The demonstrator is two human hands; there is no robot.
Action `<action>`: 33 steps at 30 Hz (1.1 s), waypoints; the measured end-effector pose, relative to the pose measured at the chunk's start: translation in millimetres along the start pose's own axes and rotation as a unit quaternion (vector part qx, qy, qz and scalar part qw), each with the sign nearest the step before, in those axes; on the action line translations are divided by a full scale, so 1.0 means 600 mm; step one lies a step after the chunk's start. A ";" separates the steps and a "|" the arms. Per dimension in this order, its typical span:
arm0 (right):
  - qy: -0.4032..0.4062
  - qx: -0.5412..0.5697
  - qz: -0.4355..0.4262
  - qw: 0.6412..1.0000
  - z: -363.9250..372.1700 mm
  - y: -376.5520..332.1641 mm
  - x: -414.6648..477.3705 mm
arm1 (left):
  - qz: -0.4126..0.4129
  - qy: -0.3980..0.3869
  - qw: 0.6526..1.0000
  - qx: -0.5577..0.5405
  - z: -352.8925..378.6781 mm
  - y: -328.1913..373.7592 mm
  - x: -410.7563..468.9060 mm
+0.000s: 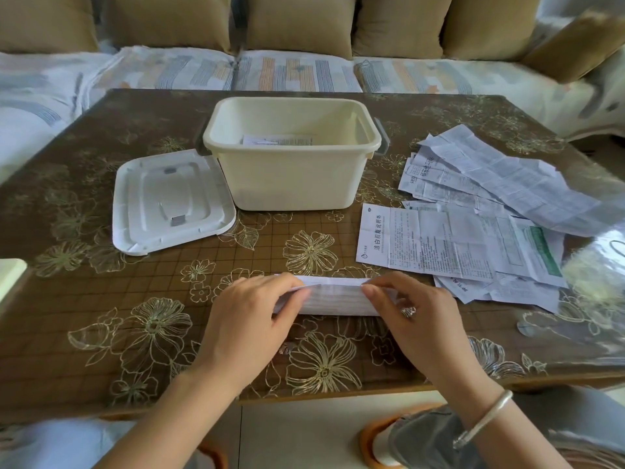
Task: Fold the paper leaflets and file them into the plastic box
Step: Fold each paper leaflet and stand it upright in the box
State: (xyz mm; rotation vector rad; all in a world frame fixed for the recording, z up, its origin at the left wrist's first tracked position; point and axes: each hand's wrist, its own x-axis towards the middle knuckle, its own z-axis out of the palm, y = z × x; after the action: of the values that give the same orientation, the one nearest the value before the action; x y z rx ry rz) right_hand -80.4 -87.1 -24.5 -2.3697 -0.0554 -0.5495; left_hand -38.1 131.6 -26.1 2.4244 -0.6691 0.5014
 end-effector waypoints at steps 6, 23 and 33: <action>-0.009 -0.039 0.052 0.998 0.015 0.004 0.008 | -0.053 -0.022 0.998 0.027 0.020 -0.003 0.022; -0.238 -0.150 0.088 0.956 -0.012 -0.019 0.084 | -0.043 0.015 0.991 0.128 0.043 0.003 0.021; -0.361 -0.243 0.108 0.894 -0.015 -0.049 0.130 | -0.048 -0.054 0.997 -0.019 0.041 -0.011 0.020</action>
State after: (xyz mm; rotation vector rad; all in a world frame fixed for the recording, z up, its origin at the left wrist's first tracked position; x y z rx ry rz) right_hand -18.5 -78.9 31.4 -2.8909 0.0174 0.5082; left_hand -19.9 117.2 -42.2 2.4484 -0.5973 0.3180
